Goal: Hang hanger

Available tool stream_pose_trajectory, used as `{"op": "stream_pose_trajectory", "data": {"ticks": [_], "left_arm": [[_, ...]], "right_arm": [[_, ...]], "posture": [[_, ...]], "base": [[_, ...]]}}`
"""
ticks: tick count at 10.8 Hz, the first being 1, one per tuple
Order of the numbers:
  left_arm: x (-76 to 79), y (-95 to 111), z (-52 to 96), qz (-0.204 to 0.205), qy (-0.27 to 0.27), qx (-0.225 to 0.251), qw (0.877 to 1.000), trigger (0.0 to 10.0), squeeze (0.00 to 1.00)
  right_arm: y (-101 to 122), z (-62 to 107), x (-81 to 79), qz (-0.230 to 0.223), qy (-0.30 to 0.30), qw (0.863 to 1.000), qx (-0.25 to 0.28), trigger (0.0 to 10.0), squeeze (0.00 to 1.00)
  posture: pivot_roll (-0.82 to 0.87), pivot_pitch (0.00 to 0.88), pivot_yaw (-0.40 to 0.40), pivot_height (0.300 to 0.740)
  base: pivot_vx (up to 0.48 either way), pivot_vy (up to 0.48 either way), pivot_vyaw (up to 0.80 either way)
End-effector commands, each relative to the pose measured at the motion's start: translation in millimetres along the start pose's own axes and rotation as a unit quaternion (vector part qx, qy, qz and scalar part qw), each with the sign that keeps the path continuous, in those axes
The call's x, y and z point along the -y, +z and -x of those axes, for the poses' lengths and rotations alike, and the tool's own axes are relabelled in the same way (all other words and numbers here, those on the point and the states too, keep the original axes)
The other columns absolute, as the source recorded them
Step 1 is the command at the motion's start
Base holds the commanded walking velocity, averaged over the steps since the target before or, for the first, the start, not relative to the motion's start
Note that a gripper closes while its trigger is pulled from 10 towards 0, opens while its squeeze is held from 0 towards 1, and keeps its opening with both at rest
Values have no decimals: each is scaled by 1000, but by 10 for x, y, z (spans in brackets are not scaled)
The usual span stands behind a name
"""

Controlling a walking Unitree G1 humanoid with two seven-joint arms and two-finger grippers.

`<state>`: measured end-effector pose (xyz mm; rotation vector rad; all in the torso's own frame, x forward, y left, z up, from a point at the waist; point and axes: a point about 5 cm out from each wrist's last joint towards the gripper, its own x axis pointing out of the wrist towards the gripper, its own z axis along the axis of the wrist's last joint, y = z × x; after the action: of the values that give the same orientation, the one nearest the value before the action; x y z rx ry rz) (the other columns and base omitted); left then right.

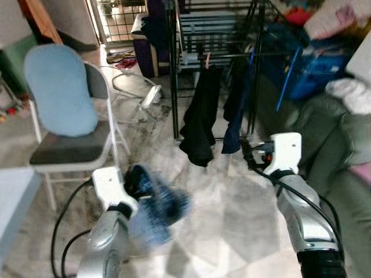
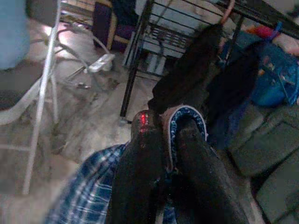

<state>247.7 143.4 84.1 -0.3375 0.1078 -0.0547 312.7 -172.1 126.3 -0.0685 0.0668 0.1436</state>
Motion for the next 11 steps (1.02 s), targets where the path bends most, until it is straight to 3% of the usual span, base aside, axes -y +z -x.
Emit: {"op": "stream_pose_trajectory", "data": {"ticks": [1,2,4,6,10,11], "left_arm": [[16,30,23,13,12,16,1000,10000,0],[-2,51,22,11,8,23,1000,10000,0],[-25,75,34,-1,-3,27,1000,10000,0],[18,46,62,6,-19,17,1000,10000,0],[58,-16,60,7,-42,-3,999,10000,0],[75,-20,63,8,-46,-5,999,10000,0]], "right_arm": [[49,-57,-37,9,18,1000,-4,10000,0],[60,-105,-89,12,27,1000,-6,10000,0],[40,-118,-178,2,29,1000,-3,10000,0],[-45,-65,-140,-18,1,1000,-5,10000,0],[-95,37,-62,-16,-14,1000,-8,10000,0],[-80,37,-31,-14,-20,1000,-6,10000,0]], "posture": [[-52,0,-98,740],[-31,0,-121,740],[-27,0,-87,740],[-49,0,-3,740],[-88,0,23,740],[-91,0,22,740]], "base": [[0,0,0],[0,0,0],[0,0,0],[270,0,-766],[381,0,-694],[394,0,0]]}}
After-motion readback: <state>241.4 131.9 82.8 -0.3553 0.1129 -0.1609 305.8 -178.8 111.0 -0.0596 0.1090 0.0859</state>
